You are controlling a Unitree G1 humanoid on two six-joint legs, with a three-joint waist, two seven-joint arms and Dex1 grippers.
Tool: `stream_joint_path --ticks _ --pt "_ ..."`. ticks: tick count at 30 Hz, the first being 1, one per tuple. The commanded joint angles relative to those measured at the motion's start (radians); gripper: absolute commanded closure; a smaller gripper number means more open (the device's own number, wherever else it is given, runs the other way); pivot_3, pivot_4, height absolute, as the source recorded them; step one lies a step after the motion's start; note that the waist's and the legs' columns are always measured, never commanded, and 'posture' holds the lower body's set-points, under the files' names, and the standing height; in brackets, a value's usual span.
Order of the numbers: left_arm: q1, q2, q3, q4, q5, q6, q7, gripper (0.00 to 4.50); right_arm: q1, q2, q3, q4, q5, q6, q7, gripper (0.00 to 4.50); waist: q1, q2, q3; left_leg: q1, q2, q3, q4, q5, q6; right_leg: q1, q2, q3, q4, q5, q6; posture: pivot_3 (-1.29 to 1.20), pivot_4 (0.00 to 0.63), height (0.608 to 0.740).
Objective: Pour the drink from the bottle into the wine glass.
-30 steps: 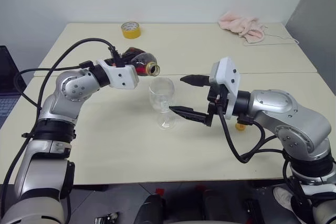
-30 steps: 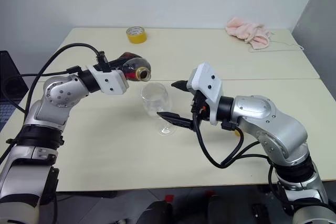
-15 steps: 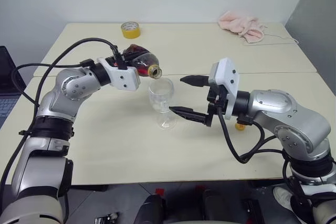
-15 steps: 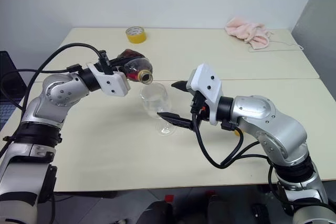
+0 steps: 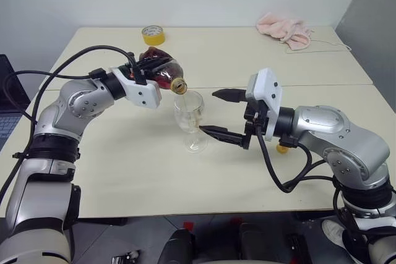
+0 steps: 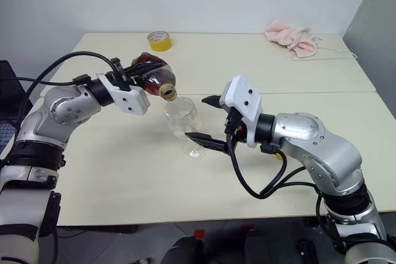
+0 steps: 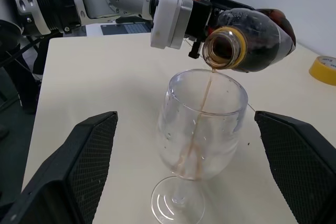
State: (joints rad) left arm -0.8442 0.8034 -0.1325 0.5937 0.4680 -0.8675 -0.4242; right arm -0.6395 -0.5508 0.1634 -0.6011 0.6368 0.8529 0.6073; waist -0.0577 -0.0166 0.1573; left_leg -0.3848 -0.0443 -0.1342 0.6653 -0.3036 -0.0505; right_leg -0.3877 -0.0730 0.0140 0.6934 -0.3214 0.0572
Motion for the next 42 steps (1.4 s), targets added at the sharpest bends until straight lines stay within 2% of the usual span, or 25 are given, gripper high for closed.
stream_joint_path --ticks 1,42 --pt "-0.041 0.027 0.014 -0.009 0.003 -0.028 0.047 3.76 -0.011 0.001 -0.007 -0.028 -0.001 -0.008 0.005 0.0 0.0 0.0 0.0 0.0 0.0 0.0 0.0 0.0 0.0 0.0 0.0 0.0 0.0 0.0 0.0 0.0 0.15 0.74" --pt "-0.096 0.042 -0.027 0.038 0.101 -0.052 0.171 3.76 0.009 -0.019 -0.006 -0.065 0.024 0.015 0.024 0.0 -0.001 0.0 0.0 0.0 0.0 0.0 0.0 0.0 0.0 -0.001 0.0 0.0 0.002 0.0 0.0 0.0 0.15 0.74"
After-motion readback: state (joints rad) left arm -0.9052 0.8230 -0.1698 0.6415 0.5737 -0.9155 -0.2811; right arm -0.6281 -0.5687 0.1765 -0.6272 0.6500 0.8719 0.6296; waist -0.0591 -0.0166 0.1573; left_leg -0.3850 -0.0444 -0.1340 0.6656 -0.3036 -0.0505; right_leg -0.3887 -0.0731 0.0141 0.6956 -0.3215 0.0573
